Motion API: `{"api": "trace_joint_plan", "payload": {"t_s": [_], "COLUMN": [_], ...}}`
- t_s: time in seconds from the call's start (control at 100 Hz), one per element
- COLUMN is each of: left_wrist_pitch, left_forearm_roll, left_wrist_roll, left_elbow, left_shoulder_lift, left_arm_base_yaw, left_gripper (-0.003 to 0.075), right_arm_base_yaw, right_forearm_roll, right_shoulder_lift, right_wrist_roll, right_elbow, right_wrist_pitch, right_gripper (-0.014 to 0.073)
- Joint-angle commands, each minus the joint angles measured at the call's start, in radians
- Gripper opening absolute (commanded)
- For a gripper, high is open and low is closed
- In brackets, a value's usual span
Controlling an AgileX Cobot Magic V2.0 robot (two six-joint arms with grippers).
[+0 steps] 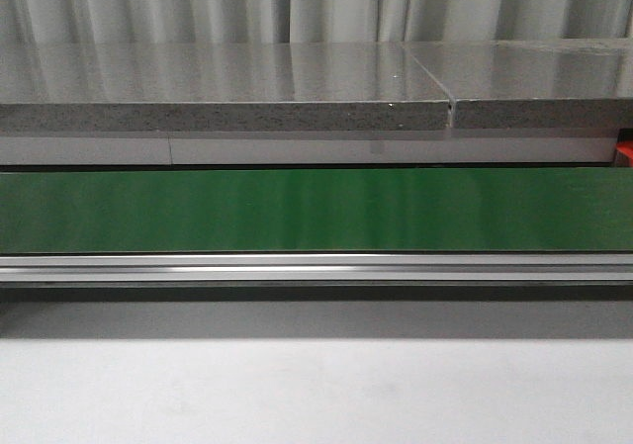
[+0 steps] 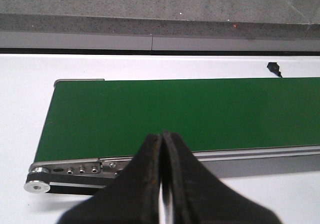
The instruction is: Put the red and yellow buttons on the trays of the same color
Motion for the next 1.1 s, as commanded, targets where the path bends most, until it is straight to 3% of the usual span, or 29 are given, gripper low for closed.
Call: {"api": "trace_joint_plan", "payload": {"t_s": [0.0,0.25,0.67,0.9,1.09], "left_wrist_pitch": [-0.074,-0.074,-0.074,-0.074,-0.074], "left_forearm_roll": [-0.020,-0.020,-0.020,-0.020,-0.020], "left_wrist_roll": [-0.001,-0.001,-0.001,-0.001,-0.001], "left_elbow": [-0.027,-0.027,-0.027,-0.027,-0.027], "left_shoulder_lift": [0.008,0.008,0.008,0.008,0.008], "left_arm_base_yaw": [-0.009,-0.009,-0.009,-0.009,-0.009], "left_gripper": [-0.0019,-0.0019,-0.0019,-0.0019,-0.0019], "right_arm_base_yaw": [0.035,0.236,0.622,0.701,0.707], "right_forearm_roll": [0.013,-0.019,-0.061,-0.084,-0.086], "right_shoulder_lift": [-0.097,-0.288,-0.543,-0.670,-0.789], "right_wrist_roll": [-0.002,-0.008,-0.159,-0.206,-0.206], "right_elbow": [-0.020,-0.020,-0.015,-0.003,0.104], "right_wrist_pitch": [-0.053,-0.052,-0.005,0.122,0.133], "right_gripper": [0.0562,0.0562,0.0562,0.0562,0.0562]}}
